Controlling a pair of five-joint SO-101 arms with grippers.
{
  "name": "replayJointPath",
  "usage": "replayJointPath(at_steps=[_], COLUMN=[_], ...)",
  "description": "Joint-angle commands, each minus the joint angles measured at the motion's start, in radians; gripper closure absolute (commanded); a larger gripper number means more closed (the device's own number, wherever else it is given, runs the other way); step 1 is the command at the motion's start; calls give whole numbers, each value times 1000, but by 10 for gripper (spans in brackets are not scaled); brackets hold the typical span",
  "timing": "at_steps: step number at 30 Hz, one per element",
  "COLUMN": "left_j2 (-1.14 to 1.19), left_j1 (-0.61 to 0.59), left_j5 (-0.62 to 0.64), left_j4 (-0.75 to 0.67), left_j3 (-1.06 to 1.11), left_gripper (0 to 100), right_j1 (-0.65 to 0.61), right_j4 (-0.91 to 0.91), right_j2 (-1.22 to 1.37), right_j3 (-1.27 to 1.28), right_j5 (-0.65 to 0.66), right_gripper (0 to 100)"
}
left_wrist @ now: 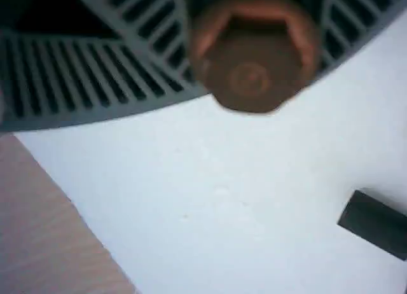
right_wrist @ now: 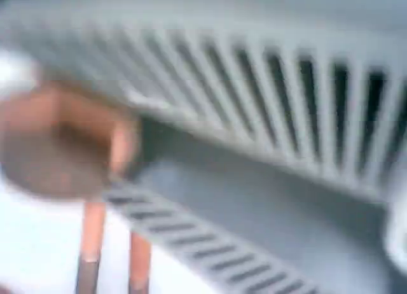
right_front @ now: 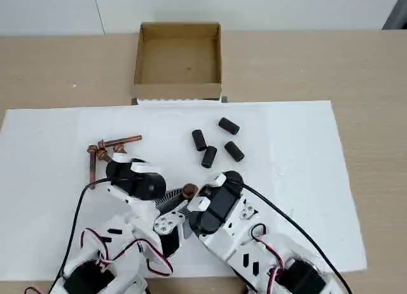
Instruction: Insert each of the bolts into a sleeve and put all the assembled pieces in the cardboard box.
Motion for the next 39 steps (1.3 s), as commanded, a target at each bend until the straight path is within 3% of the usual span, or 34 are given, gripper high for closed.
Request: replayJointPath(at_steps=[1, 12, 14, 18, 21, 26, 32, 39], left_j2=[-5, -5, -5, -9, -9, -9, -9, -9], left_j1=[-12, -75, -87, -126, -172, -336, -601, -678], left_j5=[-21, -21, -23, -25, -66, -273, -400, -422], left_j4=[3, 2, -2, -6, -6, -6, 2, -2], left_j3=[-5, -74, -104, -170, -199, -197, -73, 136], left_gripper=[786, 788, 827, 996, 994, 994, 994, 994], right_j1=[-2, 10, 36, 73, 79, 131, 418, 472], right_j4=[-28, -24, -27, -28, -28, -21, -30, -50], right_j2=[-8, -4, -4, -10, -10, -7, -2, 67], right_j3=[-37, -35, -35, -35, -35, -26, -25, -143], right_j5=[8, 8, 6, 6, 5, -2, -80, -147], right_gripper=[996, 996, 996, 996, 996, 996, 996, 996])
